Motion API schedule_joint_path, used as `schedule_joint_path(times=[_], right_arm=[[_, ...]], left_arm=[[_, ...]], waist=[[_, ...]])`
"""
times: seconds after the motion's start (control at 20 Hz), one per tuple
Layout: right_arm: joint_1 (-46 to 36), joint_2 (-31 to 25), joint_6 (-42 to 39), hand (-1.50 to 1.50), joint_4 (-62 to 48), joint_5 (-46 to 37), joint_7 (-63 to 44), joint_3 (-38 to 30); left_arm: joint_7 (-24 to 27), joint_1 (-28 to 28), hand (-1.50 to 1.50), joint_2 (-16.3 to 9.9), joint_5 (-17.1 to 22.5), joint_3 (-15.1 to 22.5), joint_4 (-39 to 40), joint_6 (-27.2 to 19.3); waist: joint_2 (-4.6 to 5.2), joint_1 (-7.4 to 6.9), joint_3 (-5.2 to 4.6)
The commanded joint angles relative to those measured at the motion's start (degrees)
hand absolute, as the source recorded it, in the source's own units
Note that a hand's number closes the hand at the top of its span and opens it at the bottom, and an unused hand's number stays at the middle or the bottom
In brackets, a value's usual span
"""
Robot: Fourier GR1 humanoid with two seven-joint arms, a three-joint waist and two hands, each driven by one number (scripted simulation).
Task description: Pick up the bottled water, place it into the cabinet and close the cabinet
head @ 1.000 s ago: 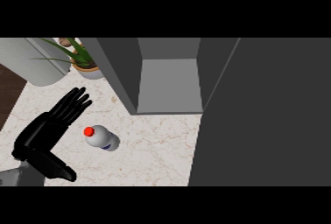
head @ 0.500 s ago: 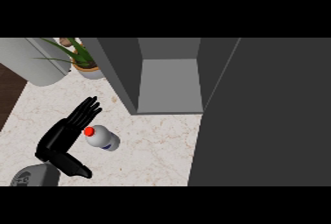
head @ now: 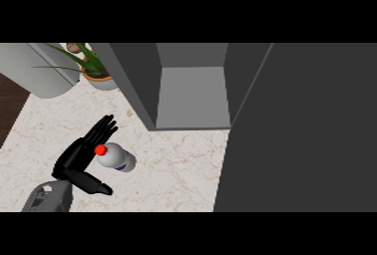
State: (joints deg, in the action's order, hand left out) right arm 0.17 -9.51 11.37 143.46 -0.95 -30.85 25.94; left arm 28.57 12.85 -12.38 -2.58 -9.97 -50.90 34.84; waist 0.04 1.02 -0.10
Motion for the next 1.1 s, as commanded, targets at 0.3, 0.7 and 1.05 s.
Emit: schedule_joint_path(times=[0.3, 0.7, 1.05], right_arm=[[2.2, -3.0, -1.4, -1.50, 6.1, 1.2, -0.1, -3.9], [2.5, -2.5, 0.9, -1.50, 8.4, -3.5, -1.7, 1.1], [4.0, -3.3, 1.5, -1.50, 9.1, -1.3, -1.3, -0.8]], left_arm=[[13.6, 4.1, -1.50, 1.1, -4.3, 2.8, 14.9, 0.2], [18.3, 7.8, -1.50, 0.5, -3.5, 1.8, 24.4, 0.4], [19.5, 11.4, -1.50, 0.1, -2.1, 1.0, 29.8, 1.8]], waist=[[0.04, -0.21, 0.06], [0.00, 0.18, -0.05], [0.14, 0.64, -0.06]])
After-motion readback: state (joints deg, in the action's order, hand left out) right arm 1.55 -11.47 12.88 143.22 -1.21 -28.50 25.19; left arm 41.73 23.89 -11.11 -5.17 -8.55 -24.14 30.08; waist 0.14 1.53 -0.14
